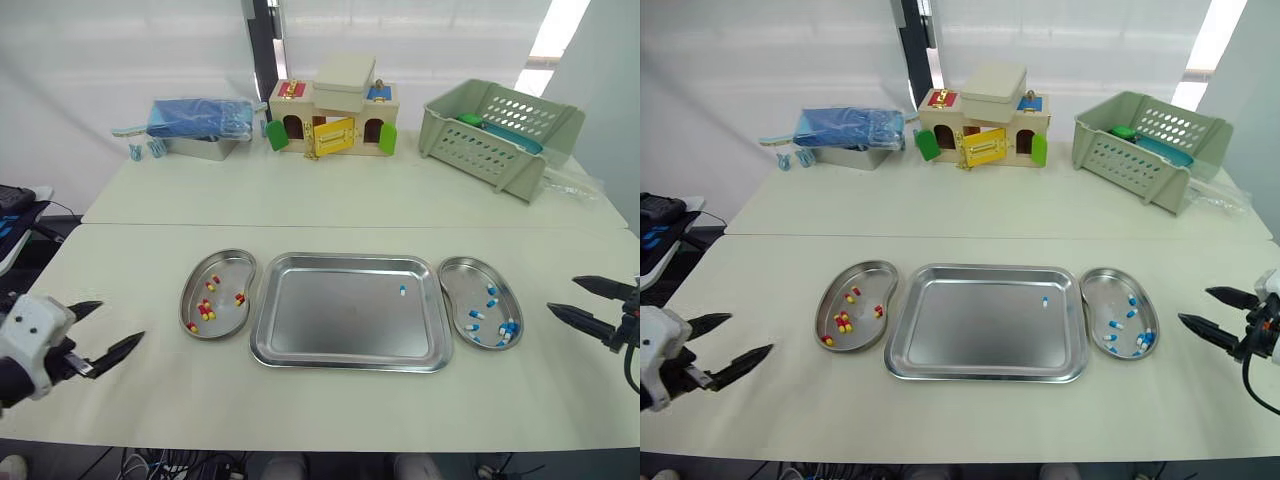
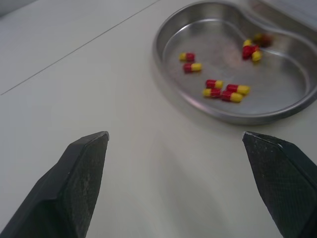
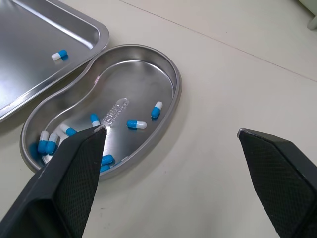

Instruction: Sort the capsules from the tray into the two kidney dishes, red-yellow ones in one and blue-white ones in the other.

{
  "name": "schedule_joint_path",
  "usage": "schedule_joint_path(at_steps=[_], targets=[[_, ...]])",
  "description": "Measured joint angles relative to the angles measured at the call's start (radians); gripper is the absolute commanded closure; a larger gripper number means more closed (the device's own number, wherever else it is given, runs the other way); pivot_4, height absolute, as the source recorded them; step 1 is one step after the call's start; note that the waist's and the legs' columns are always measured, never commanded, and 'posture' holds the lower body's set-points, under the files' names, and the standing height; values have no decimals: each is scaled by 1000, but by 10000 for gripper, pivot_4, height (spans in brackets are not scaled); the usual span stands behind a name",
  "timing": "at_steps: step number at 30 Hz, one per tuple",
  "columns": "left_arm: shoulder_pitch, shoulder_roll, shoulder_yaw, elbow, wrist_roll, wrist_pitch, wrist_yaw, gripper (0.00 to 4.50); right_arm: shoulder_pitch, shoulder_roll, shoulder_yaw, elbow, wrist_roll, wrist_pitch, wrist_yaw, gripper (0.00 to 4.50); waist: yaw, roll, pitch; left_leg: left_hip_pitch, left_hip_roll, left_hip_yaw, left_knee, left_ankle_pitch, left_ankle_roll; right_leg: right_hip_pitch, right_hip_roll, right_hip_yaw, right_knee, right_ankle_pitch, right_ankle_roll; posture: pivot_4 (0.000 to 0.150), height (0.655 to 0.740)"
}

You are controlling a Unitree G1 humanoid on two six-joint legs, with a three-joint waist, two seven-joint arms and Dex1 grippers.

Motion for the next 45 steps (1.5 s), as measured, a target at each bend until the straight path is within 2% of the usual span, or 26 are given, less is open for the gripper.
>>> schedule_joint_path(at_steps=[4, 9, 13, 16, 18, 23, 29, 35, 37, 40, 45], targets=[[77, -101, -39, -131, -62, -90, -48, 334, -6, 0, -1, -67, 47, 86, 4, 0, 0, 1, 0, -1, 0, 1, 0, 0, 0, 0, -1, 1, -1, 0, 0, 1500, 7400], [221, -263, -223, -286, -107, -202, -116, 334, -8, 12, 9, -321, 169, 250, -37, 0, 2, 0, 0, -1, 0, -1, 1, 0, 0, 0, 0, -1, -1, 0, 0, 1500, 7400], [261, -354, -302, -299, -112, -299, -129, 334, -25, 12, 103, -457, 188, 329, -81, 0, 6, 0, 0, -2, -1, -1, 1, 0, 0, 1, 0, -1, -1, 0, 0, 1500, 7400], [271, -398, -364, -285, -113, -395, -158, 334, -154, 12, 227, -480, 163, 366, -113, 0, 3, 0, 0, -1, -1, 0, 1, 0, 0, 1, 0, 0, -1, 0, 1, 1500, 7400], [277, -421, -391, -262, -115, -463, -178, 334, -268, 18, 338, -457, 116, 371, -110, 0, -1, 1, 0, -1, 0, 0, 1, 0, 0, 0, 0, 0, -1, 0, 1, 1500, 7400], [275, -442, -443, -210, -113, -578, -195, 334, -549, 80, 637, -269, -86, 285, -25, 0, -3, 0, 0, -2, 0, -1, 1, 0, 0, -1, 0, -1, -2, 0, 1, 1500, 7400], [284, -460, -494, -178, -111, -683, -192, 334, -747, 204, 837, 41, -317, 77, 71, 0, 0, 0, 0, -6, -1, -2, 1, 0, 0, -5, 0, -2, -2, 1, 1, 1500, 7400], [320, -454, -532, -176, -94, -733, -161, 334, -820, 286, 897, 227, -434, -44, 140, 0, -1, 0, 0, -6, -1, -2, 1, 0, 0, -6, 0, -1, -2, 1, 1, 1500, 7400], [321, -453, -535, -176, -91, -740, -146, 0, -829, 298, 898, 246, -453, -68, 150, 3878, -1, 0, 0, -6, -1, -2, 1, 0, 0, -6, 0, -1, -2, 1, 1, 1500, 7400], [333, -449, -543, -175, -85, -760, -127, 0, -832, 317, 902, 277, -491, -92, 152, 12875, -1, 0, 0, -6, -1, -2, 1, 0, 0, -6, 0, -1, -2, 1, 1, 1500, 7400], [343, -429, -551, -168, -79, -778, -106, 0, -836, 332, 903, 296, -540, -103, 165, 12875, -1, 0, 0, -6, -1, -2, 1, 0, 0, -6, 0, -1, -1, 1, 1, 1500, 7400]])
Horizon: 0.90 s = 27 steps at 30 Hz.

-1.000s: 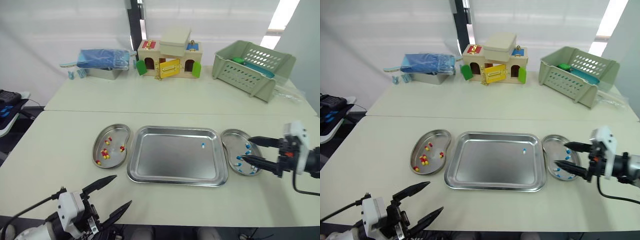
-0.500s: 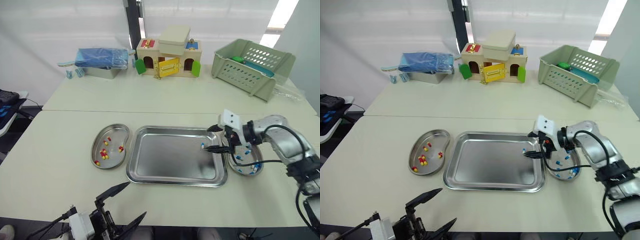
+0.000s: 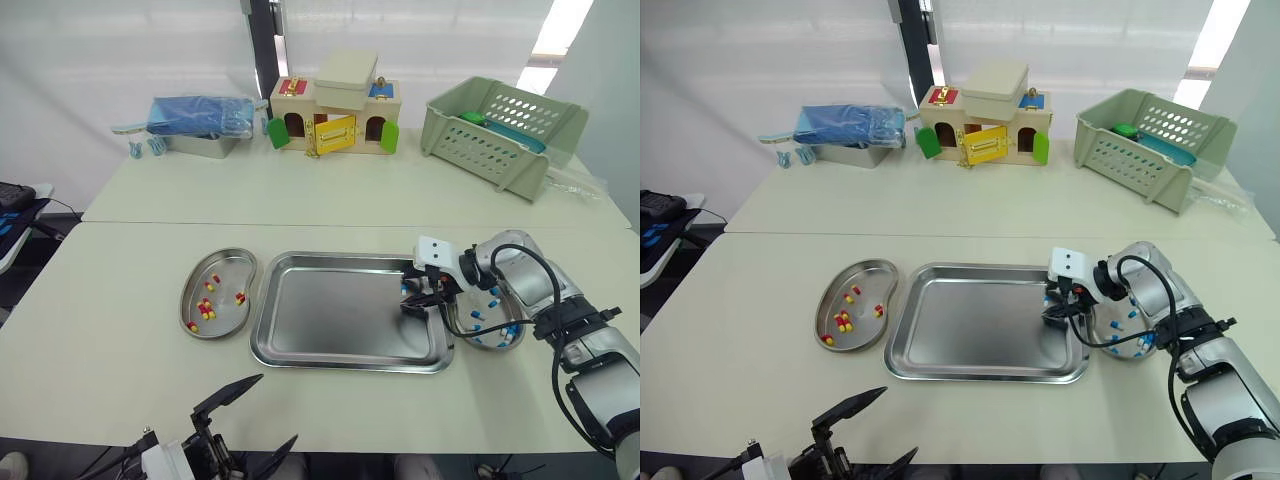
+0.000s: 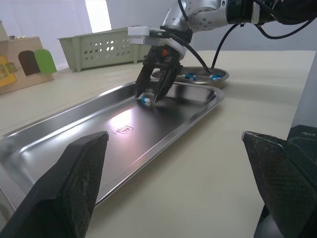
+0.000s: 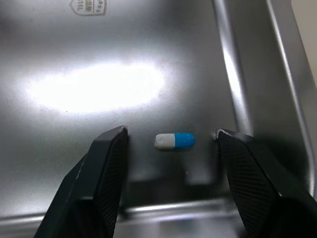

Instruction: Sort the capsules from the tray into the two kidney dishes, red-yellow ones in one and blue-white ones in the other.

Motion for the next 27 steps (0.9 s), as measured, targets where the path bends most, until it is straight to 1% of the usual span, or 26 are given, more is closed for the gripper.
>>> schedule_joint_path(at_steps=[4, 5, 6, 11, 13, 23, 26, 27], targets=[[-2, 19, -9, 22, 0, -2, 8, 0, -5, 1, -1, 0, -28, -1, 5, 12875, 0, 0, 0, 0, 0, 0, 0, 0, 0, 0, 0, 0, 0, 0, 0, 1500, 7400], [-5, 21, -11, 26, 0, -3, 10, 0, -5, 1, -1, 0, -31, -1, 5, 16448, 0, 0, 0, 0, 0, 0, 0, 0, 0, 0, 0, 0, 0, 0, 0, 1500, 7400], [-7, 27, -12, 29, 0, -3, 12, 0, -5, 1, -2, 0, -37, -2, 5, 18238, 0, 0, 0, 0, 0, 0, 0, 0, 0, 0, 0, 0, 0, 0, 0, 1500, 7400], [-21, 50, -15, 36, -3, -11, 20, 0, -1, 2, -13, -7, -49, 3, 5, 32301, 0, 0, 0, 0, 0, 0, 0, 0, 0, 0, 0, 0, 0, 0, 0, 1500, 7400], [-21, 58, -18, 37, -5, -20, 21, 0, 2, 2, -15, -13, -50, 6, 5, 36893, 0, 0, 0, 0, 0, 0, 0, 0, 0, 0, 0, 0, 0, 0, 0, 1500, 7400], [-22, 76, -23, 67, -10, -26, 23, 0, 10, 2, -21, -24, -49, -2, 13, 36893, 0, 0, 0, 0, 0, 0, 0, 0, 0, 0, 0, 0, 1, 0, 0, 1500, 7400], [-22, 76, -23, 69, -10, -28, 24, 0, 11, 2, -22, -27, -46, 0, 30, 31457, 0, 0, 0, 0, 0, 0, 0, 0, 0, 0, 0, 0, 1, 0, 0, 1500, 7400], [-22, 76, -24, 70, -10, -29, 25, 0, 12, 2, -22, -34, -43, 15, 37, 28887, 0, 0, 0, 0, 0, 0, 0, 0, 0, 0, 0, 0, 1, 0, 0, 1500, 7400]])
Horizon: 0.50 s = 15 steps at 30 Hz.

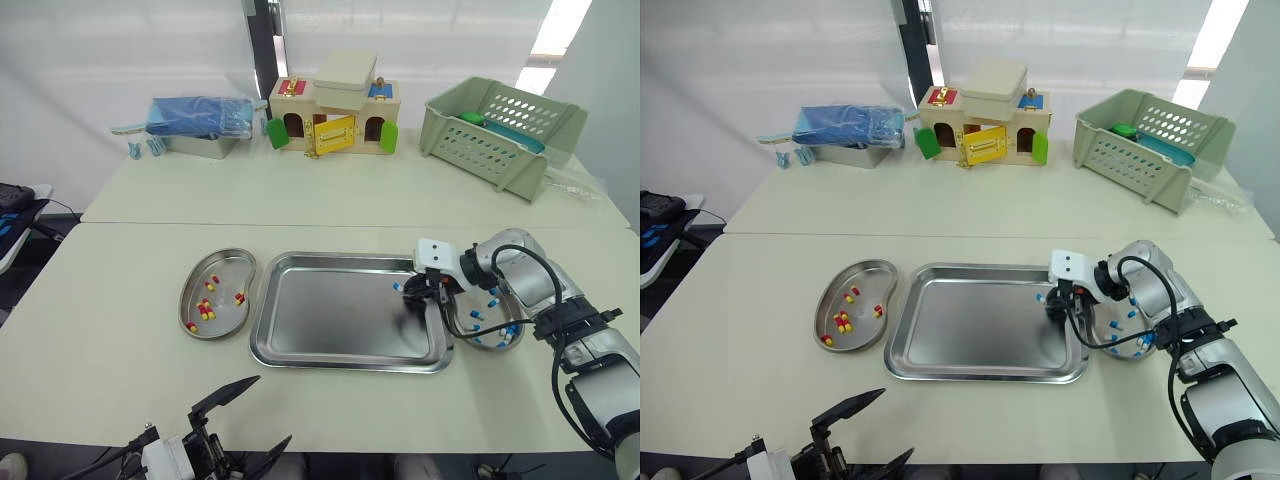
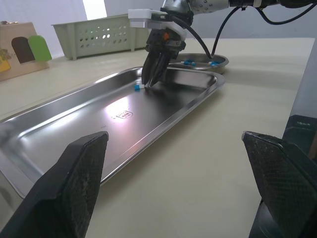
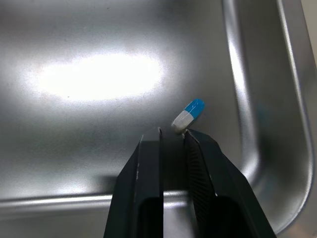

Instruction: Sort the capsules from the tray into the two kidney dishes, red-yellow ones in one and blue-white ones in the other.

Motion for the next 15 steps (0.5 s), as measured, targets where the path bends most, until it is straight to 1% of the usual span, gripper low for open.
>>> schedule_joint_path(at_steps=[1, 4, 9, 15], targets=[[0, 0, -1, 0, 0, -2, 1, 0, 1, 0, -1, -7, 3, 15, 3, 26827, 0, 0, 0, 0, 0, 0, 0, 0, 0, 0, 0, 0, 0, 0, 0, 1500, 7400], [0, 0, -3, 0, 0, -10, 4, 0, 1, 0, -14, -24, 13, 47, 8, 18512, 0, 0, 0, 0, 0, 0, 0, 0, 0, 0, 0, 0, 0, 0, 0, 1500, 7400], [0, 0, -6, 1, 0, -13, 13, 0, 3, 26, -18, -35, 13, 120, -16, 18512, 0, 0, 0, 0, 0, 0, 0, 0, 0, -1, 0, 0, 0, 0, 0, 1500, 7400], [0, 0, -14, 1, 1, -14, 24, 0, 3, 68, -18, -37, -4, 126, -74, 18512, 0, 0, 0, 0, 0, 0, 0, 0, 0, -1, 0, 0, 0, 0, 0, 1500, 7400]])
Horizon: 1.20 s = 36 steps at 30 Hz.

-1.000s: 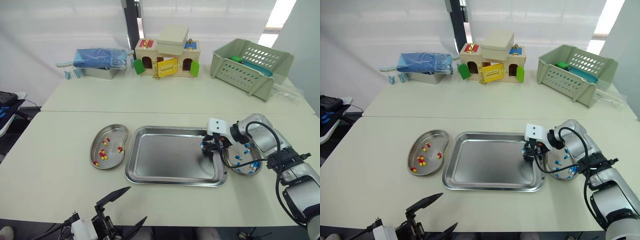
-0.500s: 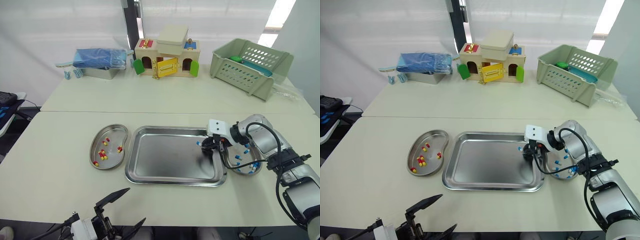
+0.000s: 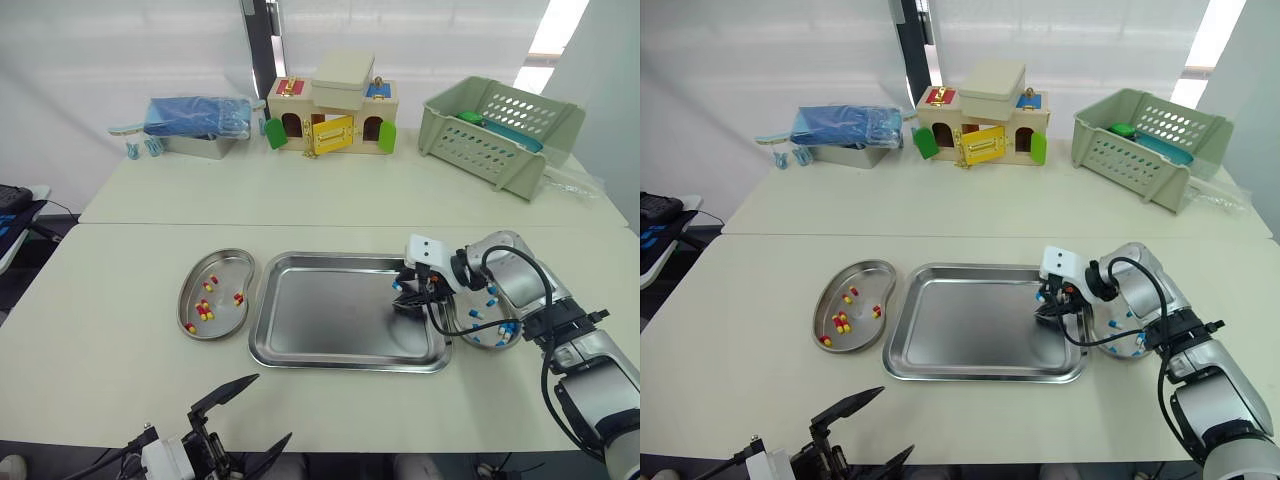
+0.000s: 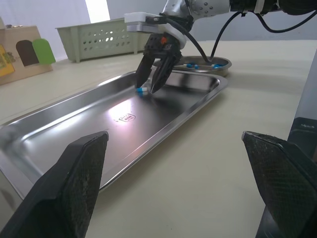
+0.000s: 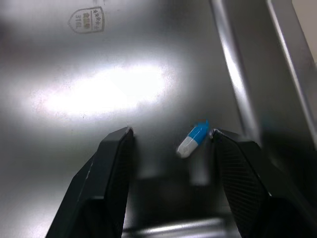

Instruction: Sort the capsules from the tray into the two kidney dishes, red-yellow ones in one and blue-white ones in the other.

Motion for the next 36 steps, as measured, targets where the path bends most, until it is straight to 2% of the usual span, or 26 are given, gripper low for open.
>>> schedule_joint_path(at_steps=[1, 4, 12, 19, 25, 30, 33, 36], targets=[[0, 0, 0, 0, 0, 0, 2, 0, 0, 3, 0, 0, -2, -2, -7, 18512, 0, 0, 0, 0, 0, 0, 0, 0, 0, 0, 0, 0, 0, 0, 0, 1500, 7400], [1, 0, 0, 0, 1, -1, 6, 0, 0, 3, 3, 0, -9, -10, -18, 23466, 0, 0, 0, 0, 0, 0, 0, 0, 0, 0, 0, 0, 0, 0, 0, 1500, 7400], [2, 1, -2, 0, 6, -1, 19, 0, 7, -18, 5, -17, -28, -22, -21, 44667, 0, 0, 0, 0, 0, 0, 0, 0, 0, 0, 0, 0, 0, 0, 0, 1500, 7400], [-3, 6, -8, 0, 7, -1, 21, 0, 20, -18, -1, -35, -23, -22, -5, 44881, 0, 0, 0, 0, 0, 0, 0, 0, 0, 0, 0, 0, 0, 0, 0, 1500, 7400], [-15, 37, -21, -5, -15, 2, 8, 0, 66, -47, -60, -110, 64, -17, 32, 44881, 1, 1, 0, -1, 0, 0, 0, 0, 0, -1, 0, 0, 0, 0, 0, 1500, 7400], [-45, 66, -59, -4, -30, -4, -53, 0, 140, -199, -207, -248, 167, 22, 73, 44881, 9, 1, 1, -2, 0, 0, 0, 0, 0, -1, 0, 0, -1, 0, 0, 1500, 7400], [-91, 72, -81, 4, -40, -3, -77, 0, 252, -325, -284, -298, 198, 36, 91, 44881, 10, 1, 1, -2, 0, 0, 0, 0, 0, 0, 0, -1, -1, 0, 0, 1500, 7400], [-137, 76, -96, 17, -53, 0, -97, 0, 341, -393, -331, -326, 205, 51, 88, 44881, 1, 3, 0, -1, 0, 1, 0, 0, 0, 0, 0, 0, 0, 0, 0, 1500, 7400]])
